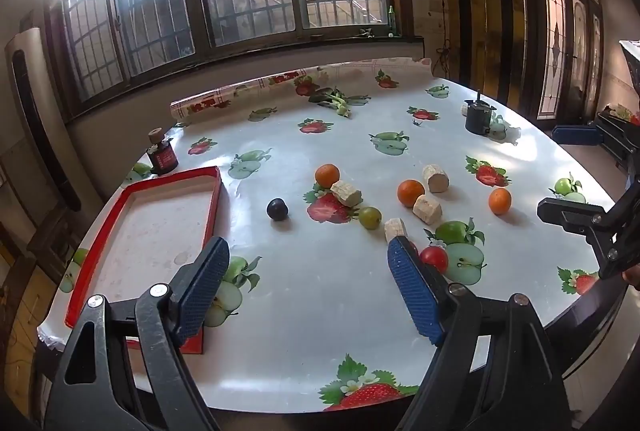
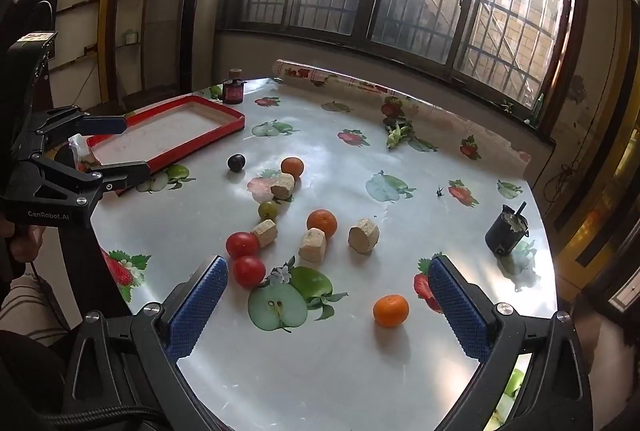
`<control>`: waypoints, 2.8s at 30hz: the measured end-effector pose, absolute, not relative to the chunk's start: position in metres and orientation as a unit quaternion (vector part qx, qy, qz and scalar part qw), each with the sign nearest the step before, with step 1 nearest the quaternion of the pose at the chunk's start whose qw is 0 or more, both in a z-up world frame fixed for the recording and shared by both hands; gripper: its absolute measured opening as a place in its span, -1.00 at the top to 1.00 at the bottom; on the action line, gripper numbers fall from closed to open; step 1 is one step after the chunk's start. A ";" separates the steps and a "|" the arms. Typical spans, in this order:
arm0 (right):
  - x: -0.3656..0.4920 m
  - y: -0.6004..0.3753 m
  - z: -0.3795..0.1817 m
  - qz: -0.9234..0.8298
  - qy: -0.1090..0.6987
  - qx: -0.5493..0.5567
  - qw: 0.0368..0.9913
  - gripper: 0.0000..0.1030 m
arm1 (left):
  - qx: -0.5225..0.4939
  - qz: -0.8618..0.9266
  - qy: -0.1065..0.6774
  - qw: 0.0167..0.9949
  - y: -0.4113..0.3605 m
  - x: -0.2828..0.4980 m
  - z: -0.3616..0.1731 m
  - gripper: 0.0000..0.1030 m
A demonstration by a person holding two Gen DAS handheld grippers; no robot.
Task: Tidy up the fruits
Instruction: 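Move both grippers toward the fruits on the table, then grasp an orange with the right gripper while the left gripper grasps a beige block, then carry the orange and block to the red tray and release both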
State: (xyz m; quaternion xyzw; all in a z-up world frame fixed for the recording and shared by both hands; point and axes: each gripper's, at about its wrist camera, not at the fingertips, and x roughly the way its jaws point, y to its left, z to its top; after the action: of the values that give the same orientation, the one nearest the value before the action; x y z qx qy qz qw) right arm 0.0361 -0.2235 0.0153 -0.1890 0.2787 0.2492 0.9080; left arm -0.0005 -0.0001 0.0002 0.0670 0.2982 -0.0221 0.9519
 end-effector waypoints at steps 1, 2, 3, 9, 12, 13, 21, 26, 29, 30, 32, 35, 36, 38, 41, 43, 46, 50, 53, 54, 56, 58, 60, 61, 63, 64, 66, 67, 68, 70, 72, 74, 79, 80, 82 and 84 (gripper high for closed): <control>0.036 -0.224 0.015 0.249 0.279 -0.188 0.908 -0.96 | 0.066 -0.023 0.298 0.952 0.000 -0.001 0.000 -0.59; 0.035 -0.225 0.015 0.248 0.279 -0.188 0.909 -0.96 | 0.066 -0.023 0.299 0.952 -0.001 -0.001 0.000 -0.59; 0.035 -0.225 0.015 0.247 0.280 -0.187 0.909 -0.96 | 0.066 -0.023 0.298 0.952 -0.002 -0.001 0.000 -0.59; 0.034 -0.231 0.013 0.241 0.281 -0.186 0.910 -0.96 | 0.067 -0.029 0.300 0.951 -0.009 -0.001 -0.001 -0.59; 0.034 -0.232 0.013 0.237 0.283 -0.186 0.911 -0.96 | 0.064 -0.032 0.301 0.951 -0.006 -0.003 -0.003 -0.59; 0.034 -0.233 0.013 0.237 0.282 -0.185 0.911 -0.96 | 0.064 -0.034 0.303 0.950 -0.005 -0.002 -0.002 -0.59; 0.038 -0.237 0.010 0.233 0.287 -0.182 0.911 -0.96 | 0.057 -0.044 0.301 0.951 -0.009 -0.002 -0.005 -0.59; 0.038 -0.237 0.007 0.233 0.289 -0.180 0.911 -0.96 | 0.050 -0.060 0.304 0.950 -0.014 -0.002 -0.009 -0.59; 0.041 -0.239 0.003 0.232 0.293 -0.179 0.910 -0.96 | 0.025 -0.090 0.317 0.944 -0.018 0.001 -0.019 -0.59; 0.043 -0.240 0.001 0.230 0.296 -0.178 0.910 -0.96 | 0.018 -0.101 0.325 0.940 -0.020 0.003 -0.023 -0.59; 0.048 -0.242 -0.004 0.230 0.304 -0.173 0.908 -0.96 | 0.011 -0.117 0.332 0.936 -0.027 0.006 -0.031 -0.59; 0.057 -0.247 -0.015 0.228 0.320 -0.163 0.905 -0.96 | 0.025 -0.125 0.355 0.926 -0.037 0.013 -0.045 -0.59; 0.061 -0.248 -0.019 0.226 0.325 -0.161 0.904 -0.96 | 0.025 -0.129 0.366 0.921 -0.040 0.016 -0.049 -0.59; 0.070 -0.251 -0.027 0.217 0.338 -0.159 0.902 -0.96 | 0.018 -0.143 0.389 0.910 -0.044 0.019 -0.055 -0.59; 0.086 -0.256 -0.039 0.212 0.363 -0.145 0.896 -0.88 | 0.023 -0.155 0.416 0.896 -0.052 0.028 -0.070 -0.59; 0.097 -0.259 -0.048 0.212 0.381 -0.132 0.890 -0.73 | 0.029 -0.156 0.435 0.887 -0.056 0.033 -0.080 -0.51; 0.112 -0.263 -0.060 0.207 0.403 -0.120 0.883 -0.55 | 0.031 -0.159 0.459 0.874 -0.056 0.040 -0.092 -0.22; 0.131 -0.270 -0.071 0.198 0.428 -0.097 0.877 -0.38 | 0.051 -0.153 0.459 0.874 -0.056 0.043 -0.095 -0.05; 0.142 -0.274 -0.078 0.191 0.444 -0.081 0.872 -0.21 | 0.062 -0.151 0.456 0.875 -0.055 0.043 -0.095 0.17; 0.145 -0.275 -0.081 0.190 0.451 -0.077 0.869 -0.08 | 0.065 -0.152 0.456 0.875 -0.055 0.044 -0.095 0.29; 0.148 -0.275 -0.086 0.186 0.460 -0.075 0.865 0.01 | 0.065 -0.154 0.455 0.875 -0.054 0.044 -0.094 0.50; 0.148 -0.273 -0.086 0.185 0.457 -0.080 0.866 0.22 | 0.060 -0.156 0.455 0.875 -0.052 0.046 -0.093 0.56; 0.148 -0.273 -0.085 0.182 0.457 -0.077 0.867 0.32 | 0.051 -0.158 0.457 0.874 -0.048 0.047 -0.092 0.56; 0.149 -0.273 -0.084 0.185 0.460 -0.070 0.865 0.33 | 0.049 -0.157 0.458 0.874 -0.047 0.047 -0.092 0.56; 0.148 -0.273 -0.081 0.194 0.462 -0.058 0.863 0.33 | 0.049 -0.154 0.455 0.876 -0.044 0.045 -0.090 0.56; 0.147 -0.271 -0.079 0.197 0.461 -0.058 0.864 0.33 | 0.046 -0.152 0.454 0.877 -0.042 0.045 -0.089 0.56; 0.143 -0.265 -0.073 0.206 0.456 -0.058 0.864 0.34 | 0.036 -0.151 0.451 0.879 -0.035 0.044 -0.085 0.56; 0.140 -0.261 -0.069 0.211 0.453 -0.058 0.864 0.34 | 0.032 -0.149 0.448 0.881 -0.032 0.043 -0.083 0.56; 0.138 -0.256 -0.064 0.217 0.450 -0.059 0.864 0.34 | 0.030 -0.147 0.446 0.882 -0.029 0.042 -0.080 0.56; 0.133 -0.245 -0.055 0.230 0.442 -0.064 0.865 0.34 | 0.023 -0.144 0.440 0.886 -0.022 0.040 -0.075 0.56; 0.129 -0.231 -0.045 0.245 0.432 -0.069 0.865 0.34 | 0.015 -0.140 0.433 0.890 -0.013 0.038 -0.068 0.56; 0.124 -0.218 -0.037 0.261 0.424 -0.072 0.865 0.34 | 0.008 -0.134 0.425 0.895 -0.004 0.036 -0.060 0.56; 0.117 -0.185 -0.024 0.294 0.411 -0.081 0.859 0.34 | -0.011 -0.115 0.408 0.906 0.021 0.030 -0.044 0.56; 0.116 -0.180 -0.024 0.300 0.411 -0.081 0.857 0.34 | -0.015 -0.110 0.405 0.907 0.027 0.029 -0.042 0.56; 0.115 -0.169 -0.023 0.308 0.410 -0.084 0.854 0.34 | -0.023 -0.101 0.402 0.910 0.038 0.027 -0.038 0.56; 0.115 -0.160 -0.024 0.317 0.410 -0.084 0.851 0.34 | -0.029 -0.091 0.400 0.912 0.048 0.025 -0.035 0.56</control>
State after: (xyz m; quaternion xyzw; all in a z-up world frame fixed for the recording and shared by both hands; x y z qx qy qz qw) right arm 0.1146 -0.1598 -0.0235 -0.0838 0.4098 0.3167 0.8513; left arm 0.0247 0.0483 -0.0349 -0.0287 0.3995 -0.0908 0.9118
